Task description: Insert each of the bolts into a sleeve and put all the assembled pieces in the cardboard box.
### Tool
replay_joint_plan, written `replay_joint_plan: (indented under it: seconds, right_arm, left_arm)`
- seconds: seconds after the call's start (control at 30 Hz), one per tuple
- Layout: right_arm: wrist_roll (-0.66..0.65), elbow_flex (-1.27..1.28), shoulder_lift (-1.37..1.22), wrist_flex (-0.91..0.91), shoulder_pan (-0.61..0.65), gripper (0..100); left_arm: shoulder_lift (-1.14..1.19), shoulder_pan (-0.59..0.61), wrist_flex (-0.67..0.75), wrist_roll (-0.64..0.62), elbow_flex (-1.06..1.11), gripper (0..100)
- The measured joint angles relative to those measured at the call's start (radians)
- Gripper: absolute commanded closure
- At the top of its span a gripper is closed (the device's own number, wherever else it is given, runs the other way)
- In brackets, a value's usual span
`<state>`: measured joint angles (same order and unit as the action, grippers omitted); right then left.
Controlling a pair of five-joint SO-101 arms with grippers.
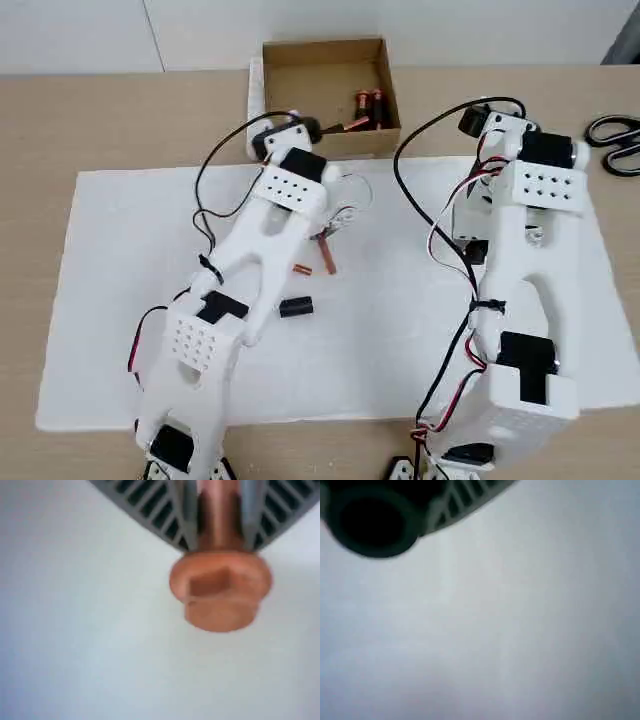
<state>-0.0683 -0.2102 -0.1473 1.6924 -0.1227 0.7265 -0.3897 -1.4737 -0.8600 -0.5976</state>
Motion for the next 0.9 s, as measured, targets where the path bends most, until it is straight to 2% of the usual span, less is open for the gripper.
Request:
replay_joint_plan:
  seconds: [0.27, 0.43, 0.6, 0.77, 0.9]
  right_arm:
    - [0.000, 0.000, 0.000, 0.000, 0.000, 99.4]
    - [0.000, 0.000, 0.000, 0.000, 0.000, 99.4]
    - [0.000, 0.000, 0.000, 0.000, 0.038, 99.4]
    - [0.000, 0.000, 0.021, 0.000, 0.089, 99.4]
    - [0.000, 0.000, 0.140, 0.003, 0.117, 99.4]
  left_arm:
    - [0.000, -0.034, -0.115, 0.086, -0.241, 99]
    - [0.000, -0.023, -0.244, 0.262, -0.450, 99]
    - [-0.005, 0.037, -0.261, 0.420, -0.672, 99]
    - [-0.140, 0.058, -0.261, 0.486, -0.750, 99]
    - [-0.269, 0.057, -0.261, 0.505, -0.755, 99]
